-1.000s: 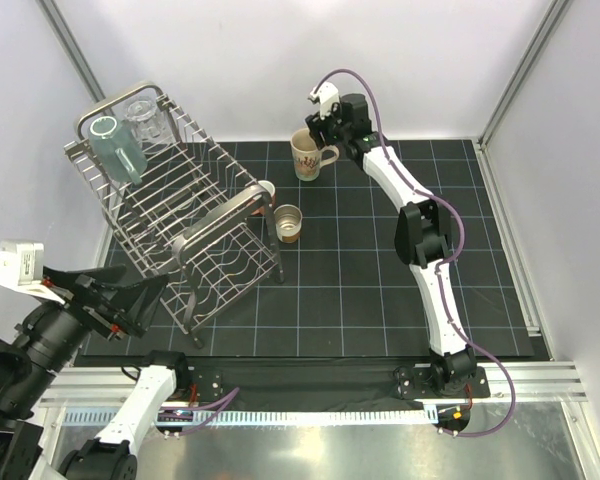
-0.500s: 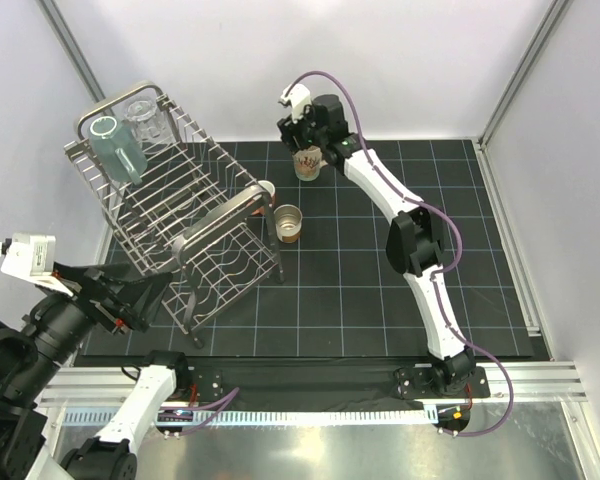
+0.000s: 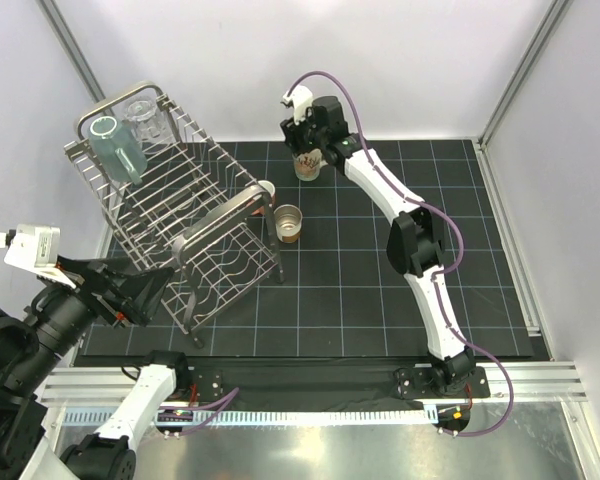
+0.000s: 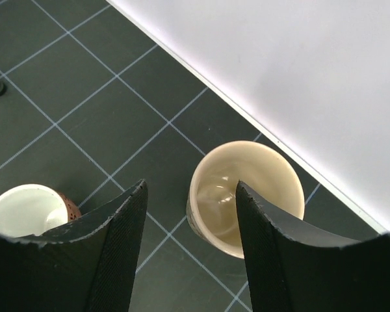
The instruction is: Load the cups into the dish rack
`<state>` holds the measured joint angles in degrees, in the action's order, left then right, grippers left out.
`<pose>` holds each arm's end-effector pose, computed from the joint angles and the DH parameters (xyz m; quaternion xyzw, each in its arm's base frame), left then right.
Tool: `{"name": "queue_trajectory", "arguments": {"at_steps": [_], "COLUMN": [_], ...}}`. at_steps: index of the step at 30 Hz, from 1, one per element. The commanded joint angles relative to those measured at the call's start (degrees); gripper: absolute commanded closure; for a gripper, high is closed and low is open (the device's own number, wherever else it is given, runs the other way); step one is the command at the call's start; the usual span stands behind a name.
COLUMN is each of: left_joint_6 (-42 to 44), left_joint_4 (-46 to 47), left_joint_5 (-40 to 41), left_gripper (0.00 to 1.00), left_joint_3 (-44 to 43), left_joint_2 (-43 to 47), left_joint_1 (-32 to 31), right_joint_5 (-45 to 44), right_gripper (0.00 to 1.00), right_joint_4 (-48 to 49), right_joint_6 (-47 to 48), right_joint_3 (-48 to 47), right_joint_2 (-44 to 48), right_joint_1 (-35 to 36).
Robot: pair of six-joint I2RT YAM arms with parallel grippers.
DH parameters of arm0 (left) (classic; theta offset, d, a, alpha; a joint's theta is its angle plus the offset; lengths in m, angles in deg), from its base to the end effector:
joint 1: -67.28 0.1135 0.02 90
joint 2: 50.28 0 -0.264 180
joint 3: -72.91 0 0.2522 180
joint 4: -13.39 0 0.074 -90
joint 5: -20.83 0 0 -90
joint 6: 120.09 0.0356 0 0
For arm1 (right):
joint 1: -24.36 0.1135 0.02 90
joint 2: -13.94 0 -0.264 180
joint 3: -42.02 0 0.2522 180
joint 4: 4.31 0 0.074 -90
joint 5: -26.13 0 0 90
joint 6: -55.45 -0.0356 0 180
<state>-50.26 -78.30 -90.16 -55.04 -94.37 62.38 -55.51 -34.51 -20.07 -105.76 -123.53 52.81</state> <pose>-0.0374 -0.0096 0.5333 0.0202 0.7505 -0.2743 0.6010 0.4946 0.2739 0.2999 -0.3377 0.7445 0.1289 0.5613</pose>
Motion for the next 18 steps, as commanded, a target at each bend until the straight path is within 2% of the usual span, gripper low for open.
{"name": "queue_trajectory", "arguments": {"at_steps": [1, 12, 18], "left_joint_6": [0.6, -0.1, -0.4], "left_joint_4": [-4.2, -5.3, -7.1], "left_joint_5": [-0.3, 0.9, 1.8], "left_gripper": [0.13, 0.13, 0.14], "left_joint_3": [-0.1, 0.0, -1.2], "left_joint_2": [-0.1, 0.6, 0.6], "left_joint_1": [-0.3, -0.4, -0.4], "right_joint_5": [-1.0, -1.8, -1.0], "right_gripper": [0.42, 0.43, 0.46], "right_joint_4": [-0.3, -0.6, 0.4], "right_joint_6": [-1.2, 0.9, 2.4], "right_joint_3": [0.4, 1.1, 0.2], "right_joint_2": [2.2, -1.2, -3.8], "right_joint_1": [0.2, 0.2, 0.4]}}
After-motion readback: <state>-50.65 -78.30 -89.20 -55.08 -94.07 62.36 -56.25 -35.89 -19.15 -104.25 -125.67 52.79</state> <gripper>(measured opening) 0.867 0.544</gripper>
